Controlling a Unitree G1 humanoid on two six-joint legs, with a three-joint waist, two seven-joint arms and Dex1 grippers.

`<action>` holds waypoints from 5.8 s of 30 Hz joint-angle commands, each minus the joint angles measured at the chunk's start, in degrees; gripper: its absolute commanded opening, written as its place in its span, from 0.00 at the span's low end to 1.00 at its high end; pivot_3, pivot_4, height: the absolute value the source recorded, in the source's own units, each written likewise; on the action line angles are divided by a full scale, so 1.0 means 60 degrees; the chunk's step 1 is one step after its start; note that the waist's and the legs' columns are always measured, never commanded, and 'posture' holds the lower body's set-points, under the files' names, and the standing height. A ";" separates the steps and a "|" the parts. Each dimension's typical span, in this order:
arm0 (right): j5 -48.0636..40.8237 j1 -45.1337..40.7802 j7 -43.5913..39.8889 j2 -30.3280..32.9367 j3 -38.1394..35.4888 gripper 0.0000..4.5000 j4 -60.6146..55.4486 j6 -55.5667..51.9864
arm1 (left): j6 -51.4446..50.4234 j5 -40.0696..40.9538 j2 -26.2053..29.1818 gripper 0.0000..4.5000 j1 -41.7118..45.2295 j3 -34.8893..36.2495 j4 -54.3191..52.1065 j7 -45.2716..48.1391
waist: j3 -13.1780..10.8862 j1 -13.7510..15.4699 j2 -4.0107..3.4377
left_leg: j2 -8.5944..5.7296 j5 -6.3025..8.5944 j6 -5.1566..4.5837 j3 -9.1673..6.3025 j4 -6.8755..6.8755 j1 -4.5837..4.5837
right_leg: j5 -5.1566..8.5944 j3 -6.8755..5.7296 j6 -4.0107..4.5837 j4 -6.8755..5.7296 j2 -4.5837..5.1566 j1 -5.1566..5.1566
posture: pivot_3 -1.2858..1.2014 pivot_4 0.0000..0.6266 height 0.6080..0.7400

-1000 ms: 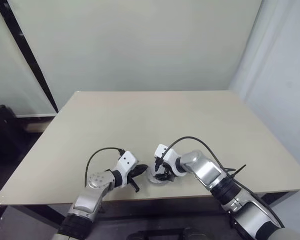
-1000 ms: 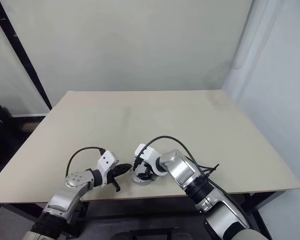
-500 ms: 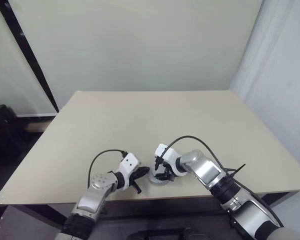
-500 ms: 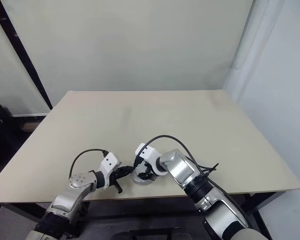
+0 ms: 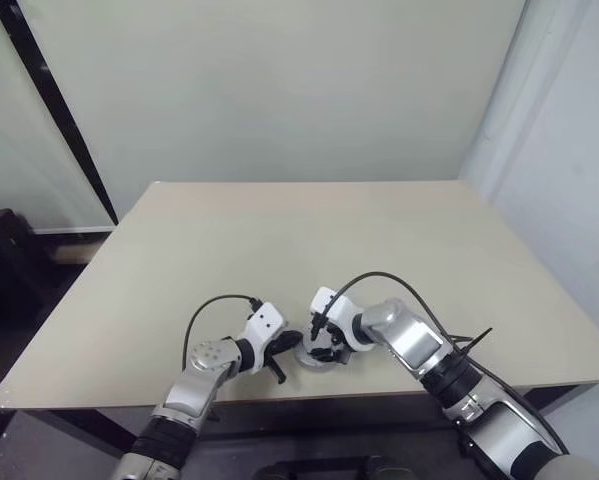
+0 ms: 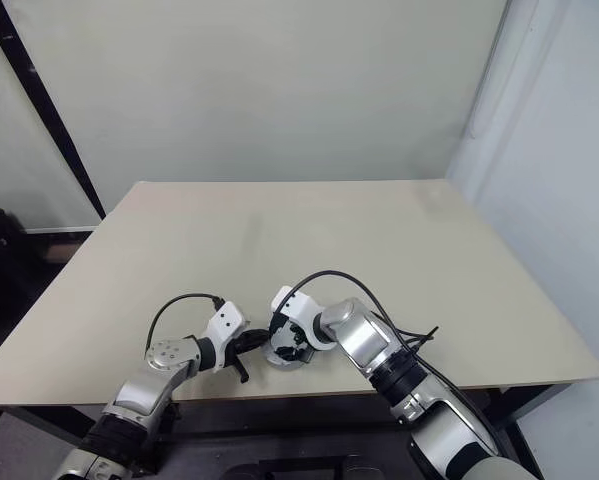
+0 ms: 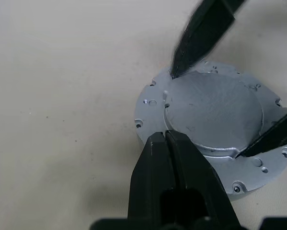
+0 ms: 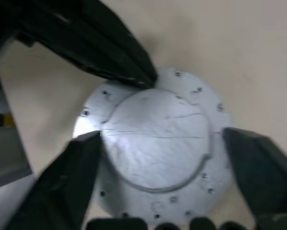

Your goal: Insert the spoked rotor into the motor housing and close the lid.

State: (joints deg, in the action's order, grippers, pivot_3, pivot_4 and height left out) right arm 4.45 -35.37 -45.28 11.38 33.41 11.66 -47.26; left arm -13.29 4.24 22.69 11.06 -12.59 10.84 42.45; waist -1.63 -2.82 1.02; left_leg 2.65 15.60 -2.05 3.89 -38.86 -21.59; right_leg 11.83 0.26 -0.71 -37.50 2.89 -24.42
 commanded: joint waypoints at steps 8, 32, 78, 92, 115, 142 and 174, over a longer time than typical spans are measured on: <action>-0.0358 -0.0017 0.0007 0.0002 -0.0531 1.00 -0.0215 -0.0135 | 0.0027 -0.0135 -0.0020 0.00 0.0068 -0.0167 -0.0069 0.0126 | -0.0002 0.0000 -0.0001 | 0.0000 0.0000 -0.0001 0.0000 0.0014 -0.0007 | 0.0000 -0.0001 0.0000 0.0015 0.0000 -0.0006 | 0.52 0.00 1.00; -0.3985 -0.0685 0.2460 -0.1432 -0.7396 1.00 0.1414 -0.5481 | 0.0138 -0.0181 -0.0164 0.00 0.0144 -0.0279 0.0030 0.0255 | -0.0021 0.0012 -0.0038 | -0.0010 0.0000 -0.0009 -0.0007 0.0061 -0.0047 | -0.0014 -0.0008 -0.0020 0.0102 0.0007 -0.0008 | 0.52 0.00 1.00; -0.5778 0.0066 0.3743 -0.2983 -0.9934 1.00 0.3701 -0.5938 | 0.0082 -0.0245 -0.0151 0.00 0.0023 -0.0074 -0.0154 0.0268 | -0.0033 -0.0231 -0.0090 | 0.0013 -0.0002 -0.0014 -0.0019 0.0127 -0.0014 | -0.0016 0.0006 -0.0030 0.0113 -0.0036 -0.0004 | 0.52 0.00 1.00; -0.5928 0.0308 0.3981 -0.3051 -0.9752 0.27 0.3555 -0.6035 | -0.0101 -0.0276 -0.0191 0.00 -0.0059 0.0028 -0.0268 0.0195 | -0.0025 -0.0352 -0.0096 | 0.0018 -0.0002 -0.0013 -0.0021 0.0149 0.0013 | -0.0013 0.0049 -0.0033 0.0117 -0.0066 0.0000 | 0.52 0.00 1.00; -0.6546 0.0277 0.4098 -0.3197 -1.0129 0.27 0.3245 -0.5848 | -0.3876 0.3199 0.0341 1.00 -0.0801 0.3750 -0.2196 0.0113 | -0.0024 -0.0504 -0.0111 | 0.0029 -0.0002 -0.0013 -0.0202 0.0150 -0.0003 | -0.0018 0.0094 -0.0026 0.0118 -0.0175 -0.0012 | 0.52 0.00 1.00; -0.8925 -0.0589 0.4293 -0.4052 -1.0882 0.27 0.2376 -0.5948 | -0.5979 0.8445 -0.3149 1.00 -0.1996 0.5922 -0.3562 -0.3219 | -0.0051 -0.0440 -0.0119 | -0.0025 -0.0001 -0.0012 -0.0248 0.0128 -0.0054 | -0.0017 0.0099 -0.0026 0.0142 -0.0166 -0.0018 | 0.52 0.00 1.00; -0.9139 -0.0051 0.4137 -0.3723 -0.8950 0.27 0.1558 -0.5137 | -0.5535 0.9818 -0.4019 0.57 -0.1631 0.5586 -0.2255 -0.3733 | -0.0060 -0.0439 -0.0107 | -0.0034 -0.0002 -0.0013 -0.0248 0.0109 -0.0074 | -0.0017 0.0095 -0.0026 0.0145 -0.0173 -0.0016 | 0.52 0.00 1.00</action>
State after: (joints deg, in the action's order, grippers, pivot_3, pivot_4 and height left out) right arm -49.01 -33.96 -18.95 -8.32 -21.82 24.34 -79.67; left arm -45.93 64.26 -1.51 1.24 23.53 -1.70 20.49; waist -1.99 -5.45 0.37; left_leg 2.44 15.59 -2.13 2.40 -38.21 -22.04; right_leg 11.73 0.84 -0.87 -36.63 1.85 -24.51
